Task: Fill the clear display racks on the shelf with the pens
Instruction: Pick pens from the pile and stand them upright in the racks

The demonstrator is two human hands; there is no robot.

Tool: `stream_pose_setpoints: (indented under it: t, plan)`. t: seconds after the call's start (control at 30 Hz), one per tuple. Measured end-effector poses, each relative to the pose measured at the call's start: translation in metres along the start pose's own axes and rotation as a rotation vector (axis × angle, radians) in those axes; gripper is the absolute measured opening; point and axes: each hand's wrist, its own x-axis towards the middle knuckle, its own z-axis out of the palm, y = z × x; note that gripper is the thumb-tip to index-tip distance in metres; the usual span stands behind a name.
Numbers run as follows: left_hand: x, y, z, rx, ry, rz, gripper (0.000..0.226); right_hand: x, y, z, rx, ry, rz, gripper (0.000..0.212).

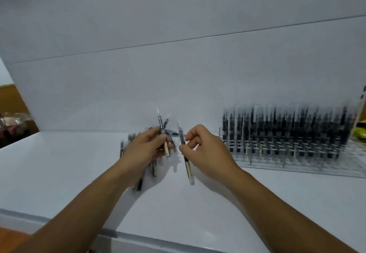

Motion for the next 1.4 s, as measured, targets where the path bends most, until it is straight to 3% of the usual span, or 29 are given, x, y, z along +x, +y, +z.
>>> stream_pose_setpoints:
  t: [0.27, 0.63, 0.8, 0.9, 1.03, 1.17, 1.4]
  plan:
    - [-0.014, 0.002, 0.073, -0.421, -0.249, -0.025, 0.026, -0.036, 0.009, -0.096, 0.034, 0.178, -0.039, 0.015]
    - [-0.011, 0.003, 0.205, -0.349, -0.576, -0.014, 0.025, -0.094, 0.053, -0.198, -0.043, 0.512, 0.104, 0.015]
    - [-0.014, -0.009, 0.23, -0.377, -0.651, -0.018, 0.006, -0.101, 0.062, -0.227, -0.064, 0.62, 0.146, 0.011]
    - [-0.015, -0.021, 0.229, -0.414, -0.715, -0.054, 0.017, -0.096, 0.065, -0.243, -0.078, 0.711, 0.14, 0.009]
    - [-0.013, -0.026, 0.227, -0.431, -0.714, -0.059, 0.011, -0.081, 0.069, -0.258, -0.131, 0.781, 0.123, 0.008]
    - [-0.014, -0.026, 0.226, -0.418, -0.693, -0.051, 0.03, -0.065, 0.075, -0.265, -0.227, 0.788, 0.129, 0.009]
    - [-0.016, -0.025, 0.225, -0.411, -0.673, -0.043, 0.011, -0.051, 0.091, -0.269, -0.358, 0.699, 0.208, 0.013]
